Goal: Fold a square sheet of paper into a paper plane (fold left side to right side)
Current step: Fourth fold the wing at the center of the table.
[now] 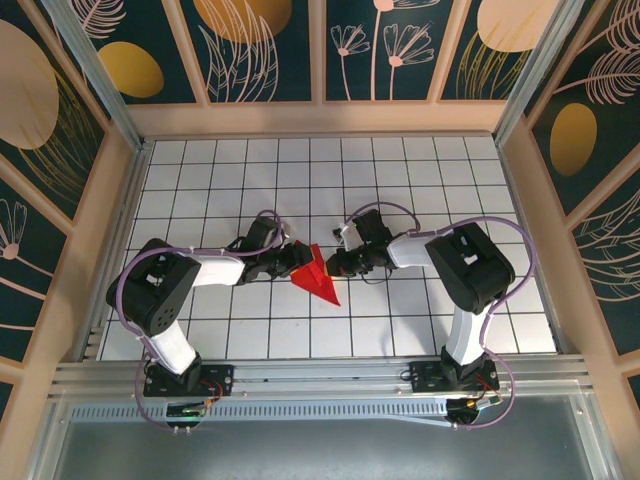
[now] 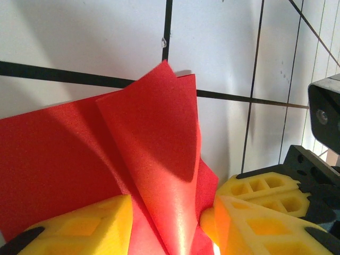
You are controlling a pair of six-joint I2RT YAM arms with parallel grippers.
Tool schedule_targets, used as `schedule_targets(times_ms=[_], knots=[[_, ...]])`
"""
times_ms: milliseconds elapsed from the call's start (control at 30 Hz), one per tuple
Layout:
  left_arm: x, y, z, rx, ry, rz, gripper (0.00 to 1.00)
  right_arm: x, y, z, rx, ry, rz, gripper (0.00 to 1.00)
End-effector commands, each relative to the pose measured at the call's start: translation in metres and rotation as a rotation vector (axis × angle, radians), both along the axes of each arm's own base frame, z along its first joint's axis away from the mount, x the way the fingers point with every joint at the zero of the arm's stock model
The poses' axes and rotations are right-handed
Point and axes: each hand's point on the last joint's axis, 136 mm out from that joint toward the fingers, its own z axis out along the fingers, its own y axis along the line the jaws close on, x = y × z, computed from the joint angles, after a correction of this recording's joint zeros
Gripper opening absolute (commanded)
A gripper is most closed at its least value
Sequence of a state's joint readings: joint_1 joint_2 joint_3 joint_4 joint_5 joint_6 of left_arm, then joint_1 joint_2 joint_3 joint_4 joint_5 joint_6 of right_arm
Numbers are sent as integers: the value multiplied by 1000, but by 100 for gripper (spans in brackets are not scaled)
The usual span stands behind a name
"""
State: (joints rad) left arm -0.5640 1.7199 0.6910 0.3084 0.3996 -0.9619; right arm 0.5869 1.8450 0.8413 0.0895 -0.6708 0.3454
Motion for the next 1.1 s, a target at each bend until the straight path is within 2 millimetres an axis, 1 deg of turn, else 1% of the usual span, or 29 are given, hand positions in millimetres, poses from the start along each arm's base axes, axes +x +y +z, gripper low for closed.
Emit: schedule_targets(times_ms=[0,167,267,333,367,467,567,700,767,800,933,1067], knots=[[-3,16,-9,99,10,22,46,-10,-11,-35,-118,38,0,0],[11,18,24,122,-68,35,50,-13,-15,-41,-136,56,-8,0],[14,20,39,124,-104,43,51,-15,-15,-42,-134,60,-6,0],[14,15,46,93,-124,28,49,-15,-15,-41,-128,61,-7,0],[13,12,48,71,-131,17,46,-15,-14,-41,-123,62,-8,0],[9,-3,47,4,-121,-39,35,-17,-13,-41,-118,66,-8,0],[7,-17,45,-46,-114,-83,26,-18,-13,-42,-118,69,-9,0],[8,-30,39,-59,-102,-114,20,-18,-13,-42,-117,71,-9,0],[9,-33,41,-71,-108,-119,19,-18,-11,-41,-115,69,-7,0],[8,-33,29,-59,-85,-120,19,-19,-11,-41,-115,70,-7,0],[6,-31,20,-43,-71,-116,19,-19,-10,-41,-117,70,-3,0],[4,-21,3,23,-45,-95,19,-19,-10,-42,-120,72,-2,0]])
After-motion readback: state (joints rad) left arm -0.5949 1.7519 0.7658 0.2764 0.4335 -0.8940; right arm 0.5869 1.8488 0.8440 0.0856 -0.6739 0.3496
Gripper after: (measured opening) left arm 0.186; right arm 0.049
